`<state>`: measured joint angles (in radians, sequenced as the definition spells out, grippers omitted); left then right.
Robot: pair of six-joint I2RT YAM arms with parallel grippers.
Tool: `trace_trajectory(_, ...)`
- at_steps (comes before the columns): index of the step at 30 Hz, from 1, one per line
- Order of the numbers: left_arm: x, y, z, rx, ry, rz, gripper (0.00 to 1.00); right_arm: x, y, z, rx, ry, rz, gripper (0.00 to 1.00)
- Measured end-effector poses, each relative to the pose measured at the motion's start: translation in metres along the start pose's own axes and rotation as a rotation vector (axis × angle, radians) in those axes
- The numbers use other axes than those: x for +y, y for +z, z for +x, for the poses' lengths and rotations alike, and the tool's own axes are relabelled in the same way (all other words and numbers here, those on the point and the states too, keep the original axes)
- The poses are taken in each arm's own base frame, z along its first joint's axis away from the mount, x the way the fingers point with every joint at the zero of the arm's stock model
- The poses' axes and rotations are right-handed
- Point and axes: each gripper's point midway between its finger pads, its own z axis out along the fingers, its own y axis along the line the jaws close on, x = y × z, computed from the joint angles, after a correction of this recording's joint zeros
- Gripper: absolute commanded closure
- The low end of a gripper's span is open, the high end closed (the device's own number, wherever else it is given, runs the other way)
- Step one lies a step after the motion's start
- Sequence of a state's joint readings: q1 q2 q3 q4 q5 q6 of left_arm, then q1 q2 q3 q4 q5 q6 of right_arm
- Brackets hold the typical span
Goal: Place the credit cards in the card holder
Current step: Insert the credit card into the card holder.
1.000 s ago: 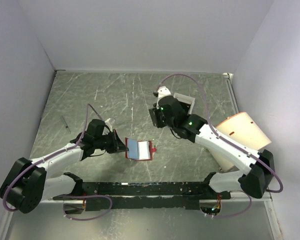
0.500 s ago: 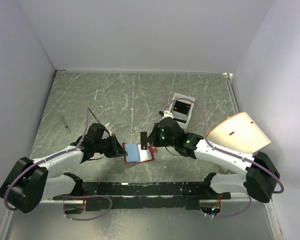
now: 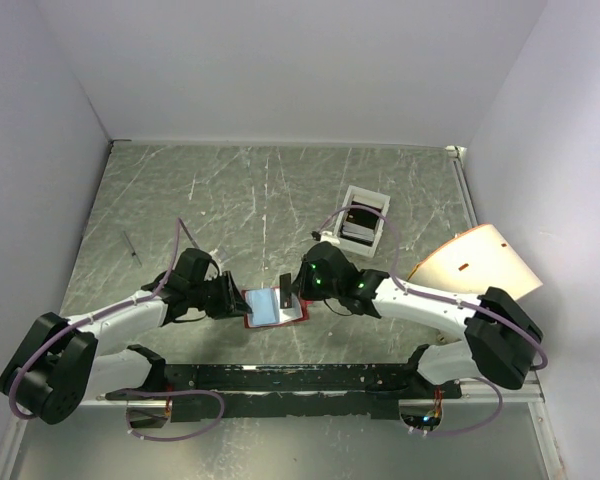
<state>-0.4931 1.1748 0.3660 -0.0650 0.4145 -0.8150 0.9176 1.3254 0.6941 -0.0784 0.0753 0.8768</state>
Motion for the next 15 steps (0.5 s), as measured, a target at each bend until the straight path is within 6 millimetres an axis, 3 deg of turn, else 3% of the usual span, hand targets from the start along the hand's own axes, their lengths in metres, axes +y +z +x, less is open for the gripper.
trace_trajectory(13,0.007,-0.001,0.000,-0.001,0.012,-0.036,0.93,-0.028,0.009,0.009,0.008,-0.024,0.108,1.00)
trace_trajectory(15,0.007,-0.001,0.000,-0.001,0.012,-0.036,0.93,-0.031,0.009,0.010,0.010,-0.029,0.122,1.00)
